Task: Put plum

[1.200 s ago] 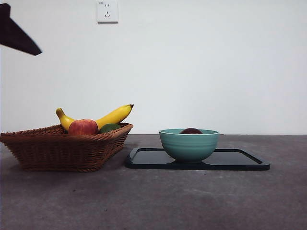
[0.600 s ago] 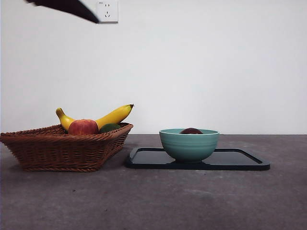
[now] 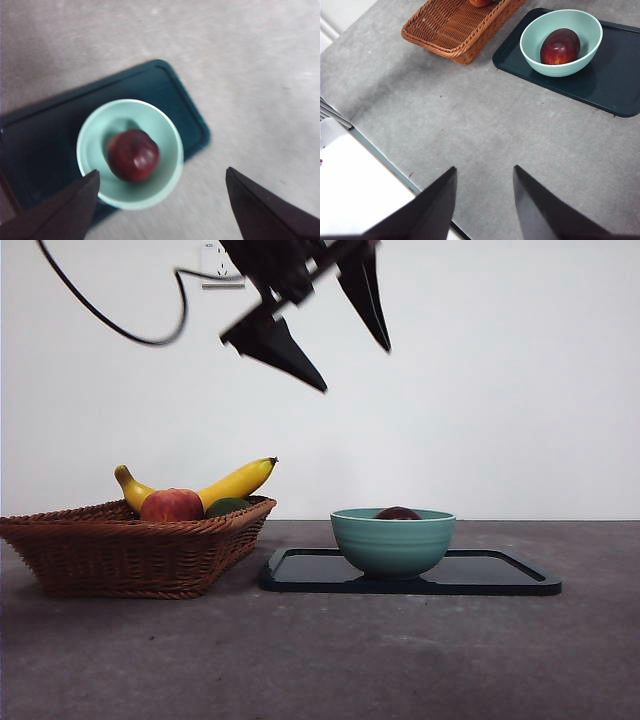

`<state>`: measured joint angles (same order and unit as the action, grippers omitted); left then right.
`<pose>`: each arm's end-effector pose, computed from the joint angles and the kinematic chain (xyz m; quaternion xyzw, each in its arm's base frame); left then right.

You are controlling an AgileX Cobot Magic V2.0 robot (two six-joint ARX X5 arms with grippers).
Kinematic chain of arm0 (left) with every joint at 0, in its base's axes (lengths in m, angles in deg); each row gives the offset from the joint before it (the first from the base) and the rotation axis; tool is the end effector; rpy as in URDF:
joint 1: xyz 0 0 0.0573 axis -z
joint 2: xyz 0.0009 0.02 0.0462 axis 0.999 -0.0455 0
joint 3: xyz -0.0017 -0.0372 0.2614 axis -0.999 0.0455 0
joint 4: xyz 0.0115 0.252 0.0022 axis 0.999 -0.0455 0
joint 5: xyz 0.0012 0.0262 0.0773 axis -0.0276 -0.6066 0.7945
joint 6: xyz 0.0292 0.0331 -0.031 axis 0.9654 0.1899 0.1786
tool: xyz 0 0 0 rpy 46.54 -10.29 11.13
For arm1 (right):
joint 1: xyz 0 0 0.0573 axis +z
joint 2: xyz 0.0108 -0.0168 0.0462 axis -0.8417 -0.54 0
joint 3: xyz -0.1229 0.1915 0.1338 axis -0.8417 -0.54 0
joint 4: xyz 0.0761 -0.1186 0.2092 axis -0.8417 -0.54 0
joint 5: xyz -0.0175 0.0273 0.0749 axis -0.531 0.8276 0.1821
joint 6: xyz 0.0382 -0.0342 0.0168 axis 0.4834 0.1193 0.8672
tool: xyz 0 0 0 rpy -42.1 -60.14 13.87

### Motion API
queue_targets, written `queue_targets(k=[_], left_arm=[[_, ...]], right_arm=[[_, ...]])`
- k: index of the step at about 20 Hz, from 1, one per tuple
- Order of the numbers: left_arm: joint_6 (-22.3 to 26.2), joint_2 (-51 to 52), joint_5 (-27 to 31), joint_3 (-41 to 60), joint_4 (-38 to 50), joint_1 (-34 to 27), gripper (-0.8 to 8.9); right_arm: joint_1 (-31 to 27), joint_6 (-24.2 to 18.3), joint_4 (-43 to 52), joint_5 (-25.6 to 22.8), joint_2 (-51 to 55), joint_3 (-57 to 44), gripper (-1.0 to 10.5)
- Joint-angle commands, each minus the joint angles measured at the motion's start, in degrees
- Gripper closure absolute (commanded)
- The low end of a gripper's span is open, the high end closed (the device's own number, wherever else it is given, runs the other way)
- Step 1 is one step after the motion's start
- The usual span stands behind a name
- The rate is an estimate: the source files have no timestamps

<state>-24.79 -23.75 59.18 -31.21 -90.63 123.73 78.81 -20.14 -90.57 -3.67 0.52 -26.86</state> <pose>0.3245 -0.2473 0.3240 -0.0289 0.4272 -0.3389 0.8377 0.0747 0.0424 0.3030 0.0563 0.3404 0.3515 0.8703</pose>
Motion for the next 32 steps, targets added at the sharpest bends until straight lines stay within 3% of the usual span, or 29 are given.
queue_targets(k=[1,14,32], left_arm=[[-0.2,-4.7,0.7,-4.3,0.7,1.0,4.12],[0.8,-18.6,6.9,-8.5,2.7,4.6,4.13],[2.4,-22.6,9.3,-8.5,3.2,5.4,4.13]], right_arm=[[0.3,0.6,0.3,0.2,-0.3,0.4,7.7],[0.3,0.3,-2.4,0.1,-0.3,0.4,7.7],[0.3,0.1,-3.7,0.0,-0.3,0.4,7.7]])
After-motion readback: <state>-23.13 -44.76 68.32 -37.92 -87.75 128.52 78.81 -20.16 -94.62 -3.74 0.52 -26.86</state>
